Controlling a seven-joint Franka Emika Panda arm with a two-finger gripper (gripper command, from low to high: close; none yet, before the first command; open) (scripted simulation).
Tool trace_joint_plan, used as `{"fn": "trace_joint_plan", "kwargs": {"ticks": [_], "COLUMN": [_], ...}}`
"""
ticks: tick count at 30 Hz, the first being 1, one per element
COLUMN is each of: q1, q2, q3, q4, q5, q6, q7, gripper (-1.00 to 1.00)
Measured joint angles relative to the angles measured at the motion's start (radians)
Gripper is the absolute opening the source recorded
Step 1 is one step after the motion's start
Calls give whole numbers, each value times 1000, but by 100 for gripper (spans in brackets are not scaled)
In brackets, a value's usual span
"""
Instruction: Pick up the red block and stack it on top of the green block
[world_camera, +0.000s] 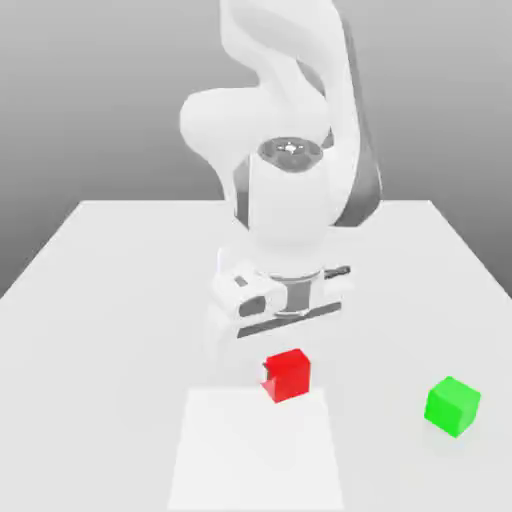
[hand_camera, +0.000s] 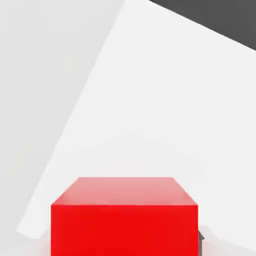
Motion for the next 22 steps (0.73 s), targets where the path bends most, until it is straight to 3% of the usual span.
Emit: {"fn": "trace_joint_plan", "kwargs": {"ticks": [7, 12, 13, 19, 22], "q1": [263, 286, 290, 292, 285], "q2": [53, 213, 234, 245, 177], "q3": [132, 106, 100, 97, 110], "q4": [172, 199, 201, 201, 198], "q5": [-4, -63, -73, -77, -47], "q6": [-120, 10, 30, 41, -23], "q7": [-113, -84, -77, -74, -96], "gripper": [-100, -100, 100, 100, 100]}}
